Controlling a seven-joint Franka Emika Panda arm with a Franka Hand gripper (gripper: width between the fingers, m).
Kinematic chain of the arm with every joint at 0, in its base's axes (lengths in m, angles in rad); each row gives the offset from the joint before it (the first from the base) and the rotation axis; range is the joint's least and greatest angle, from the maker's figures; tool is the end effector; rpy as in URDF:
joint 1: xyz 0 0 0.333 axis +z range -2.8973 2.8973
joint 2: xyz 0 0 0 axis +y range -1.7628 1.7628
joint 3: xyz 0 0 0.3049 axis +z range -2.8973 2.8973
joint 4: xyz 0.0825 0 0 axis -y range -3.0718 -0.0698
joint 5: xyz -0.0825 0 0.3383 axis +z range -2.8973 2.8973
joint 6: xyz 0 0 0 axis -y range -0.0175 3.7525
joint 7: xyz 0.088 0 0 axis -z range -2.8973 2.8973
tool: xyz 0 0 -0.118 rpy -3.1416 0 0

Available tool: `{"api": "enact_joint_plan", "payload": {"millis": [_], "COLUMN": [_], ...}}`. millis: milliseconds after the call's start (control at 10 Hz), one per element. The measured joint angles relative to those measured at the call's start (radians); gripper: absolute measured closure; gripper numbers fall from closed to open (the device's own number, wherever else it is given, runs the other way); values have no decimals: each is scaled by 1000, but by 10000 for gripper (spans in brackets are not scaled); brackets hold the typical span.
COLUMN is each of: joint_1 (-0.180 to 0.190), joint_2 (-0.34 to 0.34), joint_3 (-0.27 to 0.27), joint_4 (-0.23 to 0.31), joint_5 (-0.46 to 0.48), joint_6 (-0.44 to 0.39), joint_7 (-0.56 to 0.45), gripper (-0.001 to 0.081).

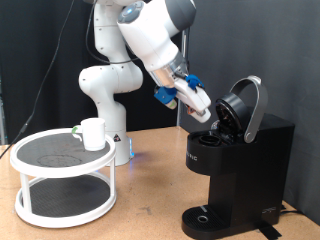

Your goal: Make a cup of coffee with the keurig machine

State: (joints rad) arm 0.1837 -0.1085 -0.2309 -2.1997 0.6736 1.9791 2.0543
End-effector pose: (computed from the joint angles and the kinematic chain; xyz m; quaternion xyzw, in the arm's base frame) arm 0.4675 0.0218 0.4350 -0.3387 0.8876 0.2890 0.1174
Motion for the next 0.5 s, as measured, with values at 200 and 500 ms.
{"api": "enact_joint_plan", "payload": {"millis": [200, 500], "joint_1": [1, 1], "joint_2": [26, 52], "joint_3": [16, 29], "joint_4": [-6, -6], "joint_5": [0, 3], "joint_6": [35, 58], "joint_7": [-1, -1], "gripper": [417, 417]}}
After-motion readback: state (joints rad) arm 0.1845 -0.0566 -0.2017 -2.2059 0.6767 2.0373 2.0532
